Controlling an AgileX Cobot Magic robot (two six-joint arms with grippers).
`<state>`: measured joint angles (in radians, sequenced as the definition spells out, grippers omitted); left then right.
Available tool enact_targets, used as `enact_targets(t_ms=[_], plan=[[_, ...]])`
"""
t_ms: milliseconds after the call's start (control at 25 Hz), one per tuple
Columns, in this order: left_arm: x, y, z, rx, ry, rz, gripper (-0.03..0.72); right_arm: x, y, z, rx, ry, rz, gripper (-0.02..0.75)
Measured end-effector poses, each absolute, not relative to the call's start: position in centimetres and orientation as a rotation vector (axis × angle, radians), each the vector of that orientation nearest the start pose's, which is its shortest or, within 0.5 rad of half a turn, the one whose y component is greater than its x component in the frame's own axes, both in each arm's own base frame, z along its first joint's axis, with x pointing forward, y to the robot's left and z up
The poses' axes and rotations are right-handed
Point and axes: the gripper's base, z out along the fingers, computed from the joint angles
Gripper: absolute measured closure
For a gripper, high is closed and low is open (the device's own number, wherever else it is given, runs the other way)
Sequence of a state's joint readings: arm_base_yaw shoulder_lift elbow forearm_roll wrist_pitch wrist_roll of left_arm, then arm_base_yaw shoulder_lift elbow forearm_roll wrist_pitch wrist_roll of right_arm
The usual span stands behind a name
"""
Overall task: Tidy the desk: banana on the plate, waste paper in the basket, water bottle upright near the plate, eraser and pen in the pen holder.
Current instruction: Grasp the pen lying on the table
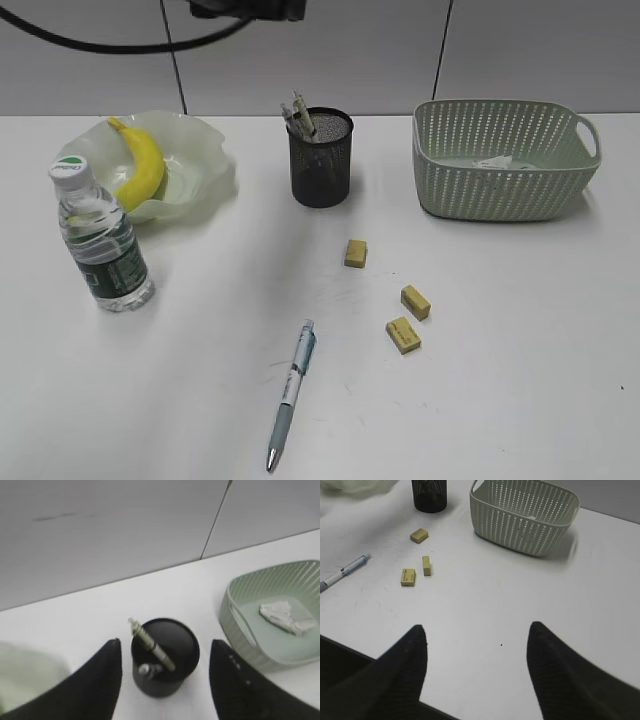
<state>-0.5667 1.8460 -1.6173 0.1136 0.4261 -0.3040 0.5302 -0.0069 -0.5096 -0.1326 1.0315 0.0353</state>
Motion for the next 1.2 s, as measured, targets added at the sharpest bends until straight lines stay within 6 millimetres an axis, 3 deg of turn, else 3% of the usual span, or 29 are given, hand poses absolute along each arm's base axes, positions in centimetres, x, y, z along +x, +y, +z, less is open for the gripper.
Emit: enact_targets(t_ms=[160,360,600,840,1040,1200], plan=[[34.1,-20.6,35.9,0.379,2.251,-0.288,0.268,0.0,-1.2,28.3,-0.484,1.938,0.207,0.238],[29.9,-17.8,38.4,0.408,2.435,-0.159,0.272,0.0,-1.2,28.3,-0.484,1.938,0.207,0.238],[24.9,-17.2,40.2,0.524,2.507,-0.123,0.294,0.0,-1.2,28.3,-0.484,1.938,0.207,0.238],[19.2,-15.3,38.4,0.64,2.542,-0.132,0.298,0.0,-1.2,28.3,-0.484,1.938,0.207,0.238],[14.3,-11.0,35.3,0.658,2.589,-0.11,0.301,0.0,-1.2,28.3,-0.484,1.938,0.207,0.238],[9.5,-6.8,34.0,0.63,2.506,-0.167,0.304,0.0,-1.2,28.3,-0.484,1.938,0.207,0.238]])
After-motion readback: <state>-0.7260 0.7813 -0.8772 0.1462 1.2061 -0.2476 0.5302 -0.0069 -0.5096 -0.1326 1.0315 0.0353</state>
